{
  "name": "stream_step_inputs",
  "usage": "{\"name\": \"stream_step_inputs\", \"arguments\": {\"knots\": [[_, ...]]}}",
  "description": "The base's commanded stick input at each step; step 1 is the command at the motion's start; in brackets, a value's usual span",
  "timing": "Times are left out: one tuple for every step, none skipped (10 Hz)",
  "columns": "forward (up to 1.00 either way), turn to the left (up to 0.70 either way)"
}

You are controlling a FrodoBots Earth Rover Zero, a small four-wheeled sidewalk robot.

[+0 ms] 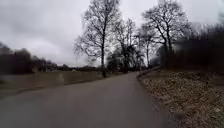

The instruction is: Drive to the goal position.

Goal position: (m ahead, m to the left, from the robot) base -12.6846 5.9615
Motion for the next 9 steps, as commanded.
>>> {"name": "stream_step_inputs", "arguments": {"knots": [[1.00, 0.40], [1.00, 0.40], [1.00, 0.40], [1.00, 0.40], [1.00, 0.39], [1.00, 0.20], [1.00, 0.00], [1.00, 0.00], [1.00, 0.00]]}}
